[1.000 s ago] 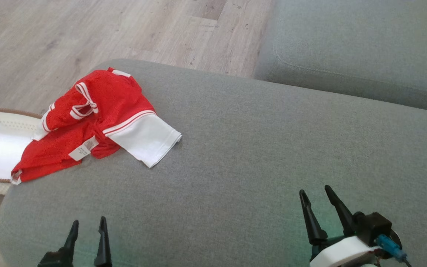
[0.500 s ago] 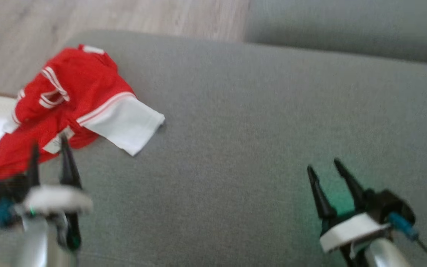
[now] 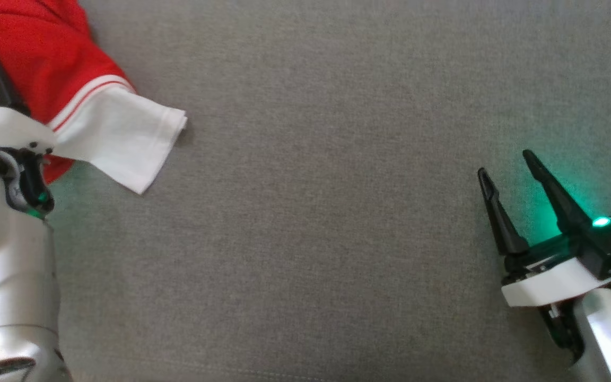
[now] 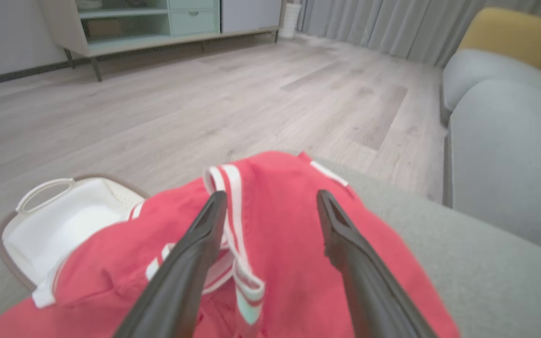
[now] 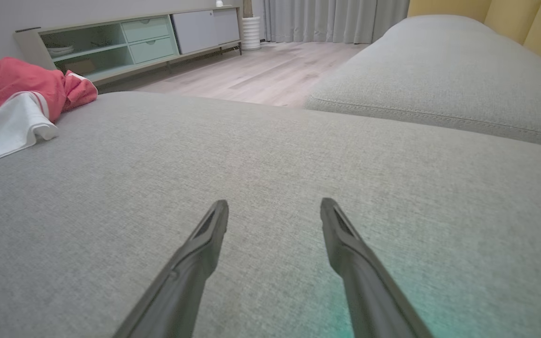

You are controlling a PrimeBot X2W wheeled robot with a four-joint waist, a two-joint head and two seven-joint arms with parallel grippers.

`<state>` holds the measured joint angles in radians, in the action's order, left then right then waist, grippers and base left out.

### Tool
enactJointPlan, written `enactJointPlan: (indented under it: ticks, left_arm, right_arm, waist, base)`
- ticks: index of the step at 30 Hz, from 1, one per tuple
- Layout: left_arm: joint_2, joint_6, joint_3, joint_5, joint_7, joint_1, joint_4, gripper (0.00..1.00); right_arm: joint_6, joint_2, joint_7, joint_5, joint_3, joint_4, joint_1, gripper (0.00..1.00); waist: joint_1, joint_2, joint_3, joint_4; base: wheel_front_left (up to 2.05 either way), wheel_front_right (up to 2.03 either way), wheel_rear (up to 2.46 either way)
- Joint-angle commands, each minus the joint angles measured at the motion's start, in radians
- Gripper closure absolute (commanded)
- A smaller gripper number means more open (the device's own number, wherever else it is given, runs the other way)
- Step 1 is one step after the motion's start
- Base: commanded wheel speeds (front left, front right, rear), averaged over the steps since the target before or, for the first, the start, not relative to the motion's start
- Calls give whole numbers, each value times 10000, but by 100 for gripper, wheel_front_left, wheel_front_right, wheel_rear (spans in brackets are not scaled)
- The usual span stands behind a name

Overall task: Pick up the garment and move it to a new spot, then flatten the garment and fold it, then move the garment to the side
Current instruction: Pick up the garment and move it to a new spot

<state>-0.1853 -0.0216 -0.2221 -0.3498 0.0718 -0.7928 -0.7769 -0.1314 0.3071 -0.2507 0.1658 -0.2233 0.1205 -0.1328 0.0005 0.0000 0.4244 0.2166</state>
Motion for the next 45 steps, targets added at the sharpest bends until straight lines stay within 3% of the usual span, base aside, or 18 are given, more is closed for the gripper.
enactJointPlan:
  ticks: [1,4,7,18,19,20,22,30,37,39,45]
  left_arm:
    - [-688,191,-258,105,-19,-267,-129,0]
    - [-875,560,-347,147,113,-615,-965,0]
    - [-961,609,-329,145,200,-773,-1623,0]
    - [-657,-170,-72,-141,222,-1244,-3360,0]
    - [-626,-258,-92,-211,253,-1296,-3464,12]
    - [-623,-311,-59,-212,295,-1340,-3559,51]
    - [-572,-462,-12,-259,391,-1438,-3711,100]
    - [-835,-732,181,-219,1130,-1690,-3882,100]
    - [-1233,-984,556,-113,1551,-1915,-3214,100]
    - [-1274,-1042,732,-161,1503,-1964,-2826,100]
    - [-1253,-1087,2262,-1169,45,-1309,415,100]
  right_arm:
    - [7,221,-111,-41,-128,-488,124,0]
    - [7,288,-111,-60,-47,-758,259,0]
    - [7,278,-111,-75,-13,-898,371,0]
    - [7,359,-111,-85,-193,-970,429,0]
    - [7,377,-111,-81,-196,-968,424,0]
    - [7,393,-111,-78,-197,-965,425,0]
    - [7,412,-111,-70,-196,-945,434,0]
    - [7,161,-111,-12,-390,-728,377,0]
    - [7,-371,-111,140,-588,-375,387,0]
    - [7,-530,-111,188,-584,-289,410,0]
    - [7,-1051,-111,230,-734,123,469,0]
  waist:
    - [-5,0,460,-250]
    - [-5,0,539,-283]
    - [-5,0,554,-302]
    - [-5,0,597,-305]
    - [-5,0,597,-314]
    - [-5,0,593,-326]
    - [-5,0,571,-355]
    - [-5,0,74,-623]
    - [-5,0,-973,-1045]
    - [-5,0,-1298,-1177]
    - [-5,0,-2405,-1728]
  base:
    - [0,0,0]
    - [0,0,0]
    - [0,0,0]
    - [0,0,0]
    - [0,0,0]
    - [0,0,0]
    - [0,0,0]
    - [0,0,0]
    - [0,0,0]
    - [0,0,0]
    - [0,0,0]
